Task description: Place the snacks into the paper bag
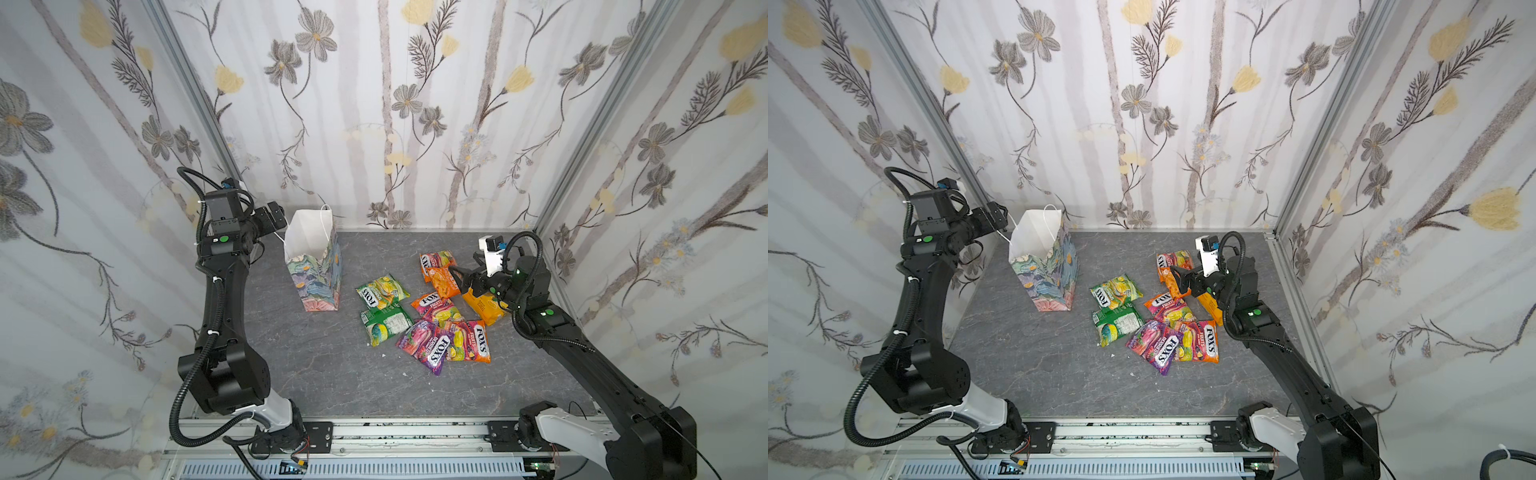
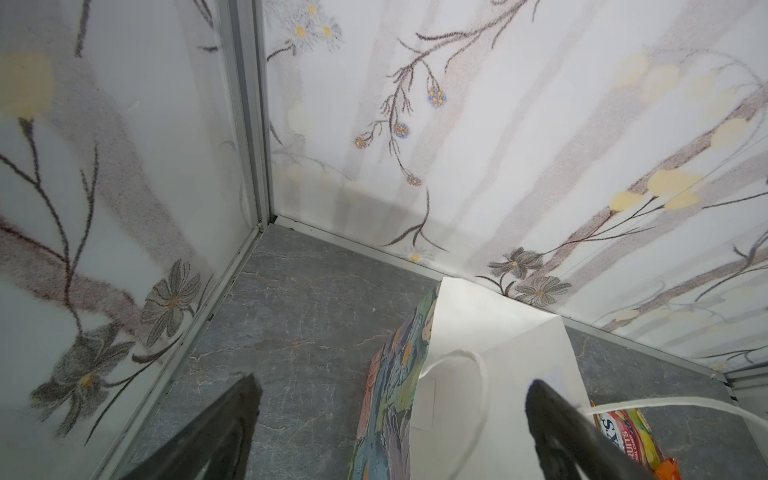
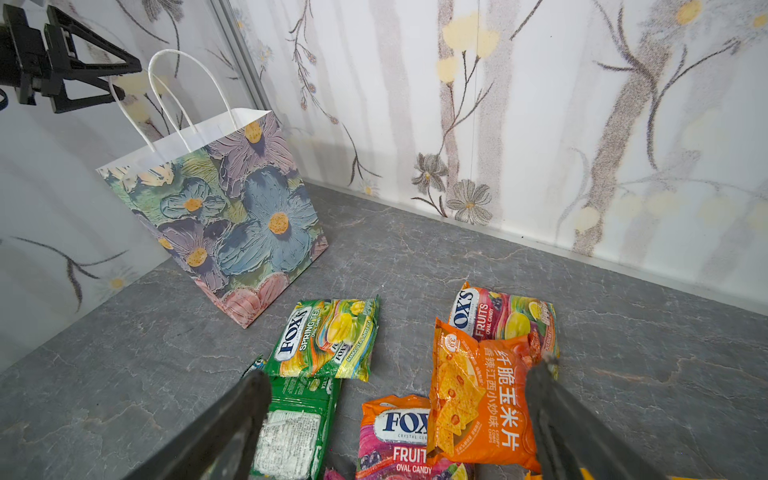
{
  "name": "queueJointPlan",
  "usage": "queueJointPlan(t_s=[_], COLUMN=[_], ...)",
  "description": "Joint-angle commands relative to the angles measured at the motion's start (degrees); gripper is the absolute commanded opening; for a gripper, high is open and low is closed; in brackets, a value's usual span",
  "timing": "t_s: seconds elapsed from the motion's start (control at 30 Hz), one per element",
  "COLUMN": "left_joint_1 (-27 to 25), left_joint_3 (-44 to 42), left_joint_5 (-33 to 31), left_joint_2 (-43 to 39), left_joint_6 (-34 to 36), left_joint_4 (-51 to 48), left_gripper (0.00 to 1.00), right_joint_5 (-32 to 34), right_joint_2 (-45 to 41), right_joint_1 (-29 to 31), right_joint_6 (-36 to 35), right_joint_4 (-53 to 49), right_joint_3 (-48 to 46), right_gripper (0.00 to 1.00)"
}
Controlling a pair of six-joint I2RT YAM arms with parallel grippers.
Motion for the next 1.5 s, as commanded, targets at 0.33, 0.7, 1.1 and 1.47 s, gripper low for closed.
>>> queueJointPlan(t_s=[0.33, 0.7, 1.1, 1.47], left_joint_1=[-0.9, -1.1, -1.1, -1.1], left_joint_3=[-3.9, -6.2, -6.5, -7.4], left_joint_5=[3.6, 3.2, 4.6, 13.4], left_joint_2=[-2.7, -3.3, -2.8, -3.8], left_joint_6=[1.9, 2.7, 2.1, -0.3], left_joint_4=[0.3, 1.9, 2.1, 1.8], left_gripper=[0.98, 0.83, 0.29, 0.0], right_joint_5=[-0.8, 0.0, 1.9, 2.3], right_joint_2=[0.4, 0.2, -0.5, 0.6], right_joint_1=[0.0, 0.0, 0.0, 0.0], right_joint_6=[1.3, 2.0, 2.3, 1.6], right_joint_4=[2.4, 2.0, 3.0, 2.7], right_joint_3=[0.0, 0.5, -0.4, 0.2], right_gripper=[0.94, 0.92, 0.85, 0.86])
